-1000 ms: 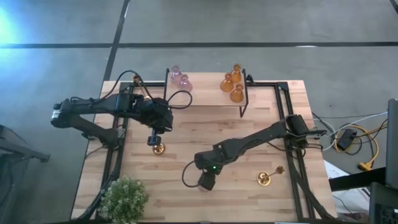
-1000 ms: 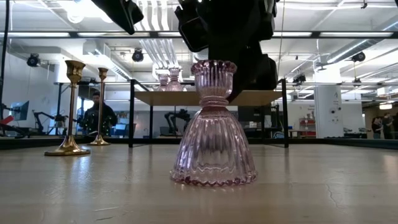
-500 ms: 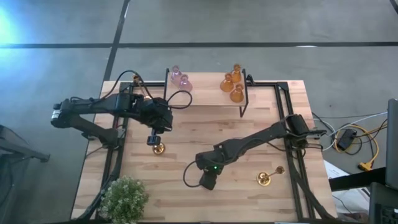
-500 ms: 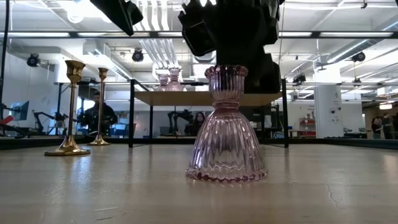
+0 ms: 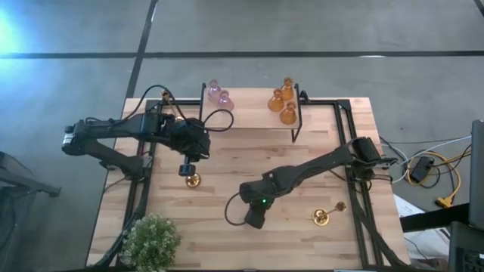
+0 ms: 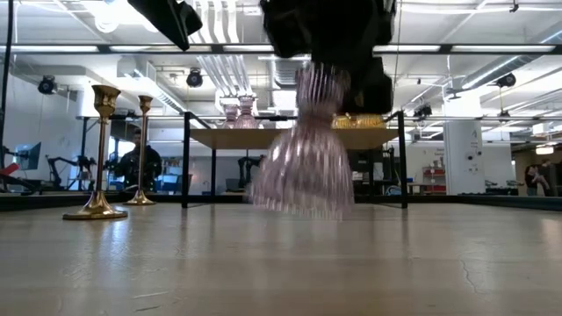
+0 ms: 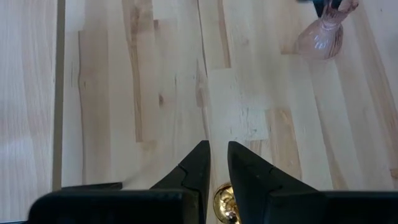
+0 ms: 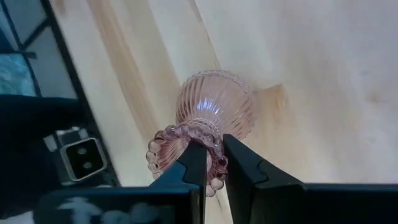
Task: Pick & Place candle stick holders
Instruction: Align the purple glass candle holder with the other purple glass candle holder on the shelf
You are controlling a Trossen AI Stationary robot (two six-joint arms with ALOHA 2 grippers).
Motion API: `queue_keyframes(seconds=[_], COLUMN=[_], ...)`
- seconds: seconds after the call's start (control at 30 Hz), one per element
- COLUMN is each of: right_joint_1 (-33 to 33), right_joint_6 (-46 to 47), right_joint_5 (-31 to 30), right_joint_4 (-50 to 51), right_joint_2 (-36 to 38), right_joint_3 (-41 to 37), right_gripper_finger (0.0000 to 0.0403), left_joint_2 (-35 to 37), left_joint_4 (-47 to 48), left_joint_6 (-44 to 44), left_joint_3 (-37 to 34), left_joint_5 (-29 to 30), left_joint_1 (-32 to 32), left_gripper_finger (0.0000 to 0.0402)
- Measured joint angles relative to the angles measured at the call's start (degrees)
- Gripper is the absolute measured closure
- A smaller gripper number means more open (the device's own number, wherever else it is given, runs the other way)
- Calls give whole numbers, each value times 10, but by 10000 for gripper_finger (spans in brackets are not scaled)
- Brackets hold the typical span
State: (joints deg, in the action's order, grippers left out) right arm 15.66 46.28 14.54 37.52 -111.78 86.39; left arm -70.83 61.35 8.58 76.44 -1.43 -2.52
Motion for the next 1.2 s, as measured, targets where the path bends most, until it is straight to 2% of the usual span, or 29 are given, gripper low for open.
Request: queue_keyframes(seconds=[0.27, 0.5, 0.7, 0.8, 1.07, 1.2], right_joint_1=[-25, -68, -125, -149, -178, -180], right_joint_6=[18, 61, 67, 64, 47, 43], right_joint_5=[-56, -142, -169, -169, -169, -167], right_joint_4=[30, 29, 23, 15, -53, -68], right_joint_2=[83, 140, 165, 168, 170, 170], right_joint_3=[1, 1, 2, 2, 2, 2], right_gripper_finger=[379, 379, 379, 379, 379, 379], left_joint_2=[0, 0, -1, -4, -39, -59], left_joint_4=[-21, -97, -160, -188, -216, -234], left_joint_6=[-7, -33, -11, 5, -7, -9], left_joint_3=[0, 0, 0, 0, 0, 0], left_joint_5=[0, 0, -1, -1, 6, 10], left_joint_1=[0, 0, 3, 5, 5, 5], left_gripper_finger=[342, 342, 332, 304, 190, 155])
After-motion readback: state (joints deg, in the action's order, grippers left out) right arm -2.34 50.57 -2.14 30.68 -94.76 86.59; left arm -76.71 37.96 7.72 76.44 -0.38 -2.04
